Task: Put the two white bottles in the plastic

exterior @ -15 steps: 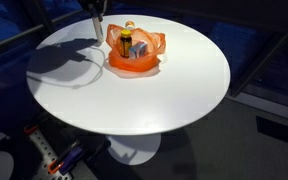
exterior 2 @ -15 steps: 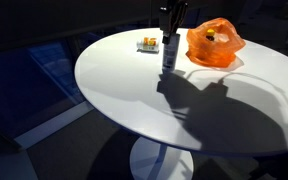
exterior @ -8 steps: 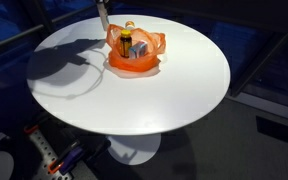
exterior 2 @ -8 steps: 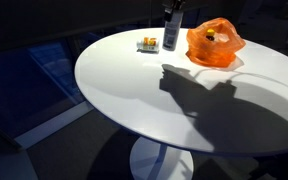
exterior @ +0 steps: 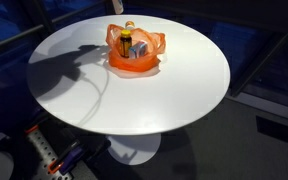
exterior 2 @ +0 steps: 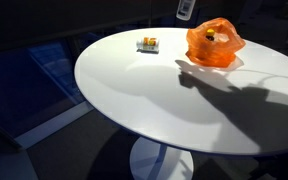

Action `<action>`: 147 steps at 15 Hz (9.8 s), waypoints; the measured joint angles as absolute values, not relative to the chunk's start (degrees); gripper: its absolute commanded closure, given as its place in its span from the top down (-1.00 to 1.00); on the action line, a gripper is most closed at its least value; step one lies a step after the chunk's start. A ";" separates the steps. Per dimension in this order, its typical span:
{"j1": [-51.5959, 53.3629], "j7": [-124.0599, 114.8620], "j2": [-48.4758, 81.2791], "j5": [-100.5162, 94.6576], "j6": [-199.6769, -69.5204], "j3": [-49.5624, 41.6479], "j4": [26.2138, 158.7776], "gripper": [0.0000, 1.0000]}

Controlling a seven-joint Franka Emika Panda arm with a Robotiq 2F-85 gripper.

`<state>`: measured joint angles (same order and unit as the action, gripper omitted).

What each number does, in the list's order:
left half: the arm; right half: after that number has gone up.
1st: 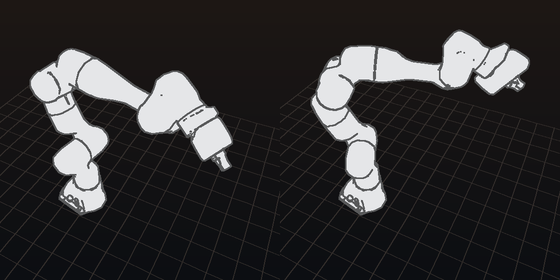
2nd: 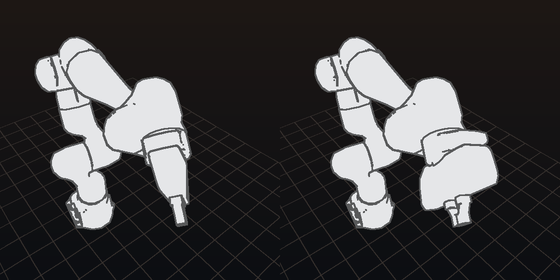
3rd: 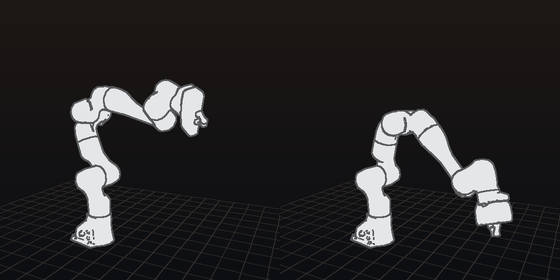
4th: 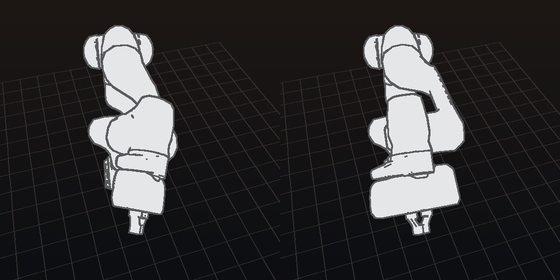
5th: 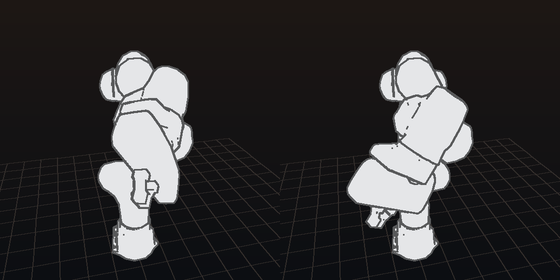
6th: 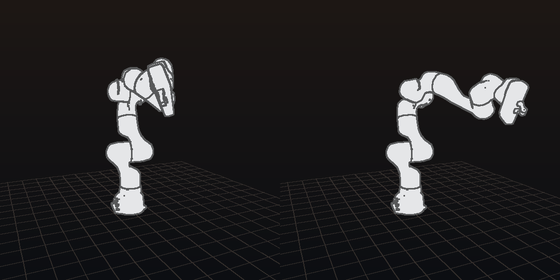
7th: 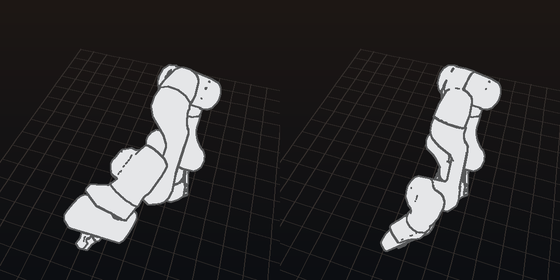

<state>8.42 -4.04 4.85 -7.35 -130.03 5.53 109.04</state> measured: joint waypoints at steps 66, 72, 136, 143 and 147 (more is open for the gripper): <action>2.83 13.90 -2.83 3.10 -142.98 1.03 136.43 1.00; 3.01 13.55 -4.21 1.94 -142.98 1.46 135.72 1.00; 9.19 8.43 37.62 -8.01 -146.92 4.98 92.59 1.00; 8.97 9.49 39.81 -8.01 -147.57 5.11 91.34 -0.27; 8.97 9.50 39.80 -8.01 -147.79 5.12 90.75 -0.27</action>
<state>8.97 9.50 39.80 -8.01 -147.79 5.12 90.75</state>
